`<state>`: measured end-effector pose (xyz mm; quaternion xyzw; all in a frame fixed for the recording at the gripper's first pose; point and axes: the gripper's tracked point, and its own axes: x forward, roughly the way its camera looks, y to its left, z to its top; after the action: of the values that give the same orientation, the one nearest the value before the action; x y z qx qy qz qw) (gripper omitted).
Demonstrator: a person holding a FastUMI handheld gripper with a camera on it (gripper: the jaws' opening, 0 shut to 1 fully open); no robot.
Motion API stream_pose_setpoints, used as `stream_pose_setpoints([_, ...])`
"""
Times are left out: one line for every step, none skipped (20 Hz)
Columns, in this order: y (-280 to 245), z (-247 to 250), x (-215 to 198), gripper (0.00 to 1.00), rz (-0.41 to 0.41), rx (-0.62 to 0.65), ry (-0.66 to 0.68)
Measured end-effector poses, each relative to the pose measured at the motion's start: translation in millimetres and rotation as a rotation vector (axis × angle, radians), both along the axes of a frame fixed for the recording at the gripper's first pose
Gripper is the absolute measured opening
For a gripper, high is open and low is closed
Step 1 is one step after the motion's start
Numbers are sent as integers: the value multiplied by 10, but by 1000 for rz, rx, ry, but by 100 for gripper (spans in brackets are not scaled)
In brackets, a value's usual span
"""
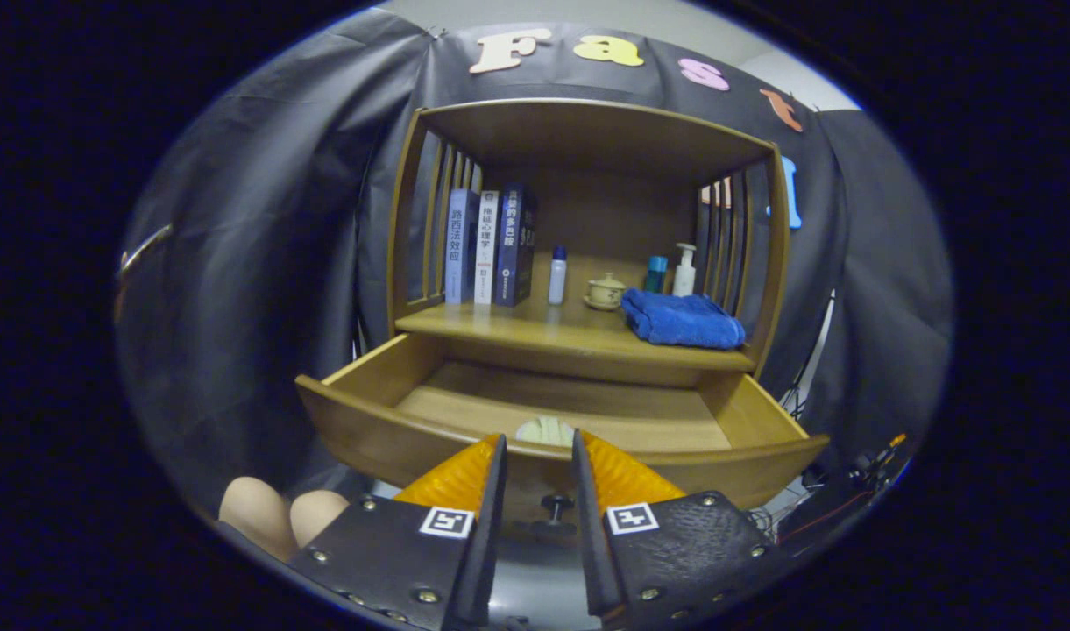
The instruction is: Pull open the drawer, take out the items inside it, and place them on the countertop above the cabinet.
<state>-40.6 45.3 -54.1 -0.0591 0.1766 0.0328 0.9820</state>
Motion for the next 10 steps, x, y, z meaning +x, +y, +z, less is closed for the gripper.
stream_pose_setpoints([-10, 22, 85, 41, 4, -6, 8])
stream_pose_setpoints([-27, 35, 181, 41, 5, -9, 18])
stream_pose_setpoints([-27, 29, 280, 41, 8, -6, 32])
stream_pose_setpoints([-33, 28, 378, 41, 6, 3, 46])
stream_pose_setpoints([-44, 42, 494, 41, 1, 21, 56])
stream_pose_setpoints([-45, 57, 595, 41, -5, 47, 57])
stream_pose_setpoints([-56, 35, 707, 41, -11, 61, 74])
stream_pose_setpoints([-84, -26, 817, 41, -20, 64, 100])
stream_pose_setpoints([-121, -116, 890, 41, -29, 60, 139])
stream_pose_setpoints([-146, -201, 969, 41, -38, 62, 180])
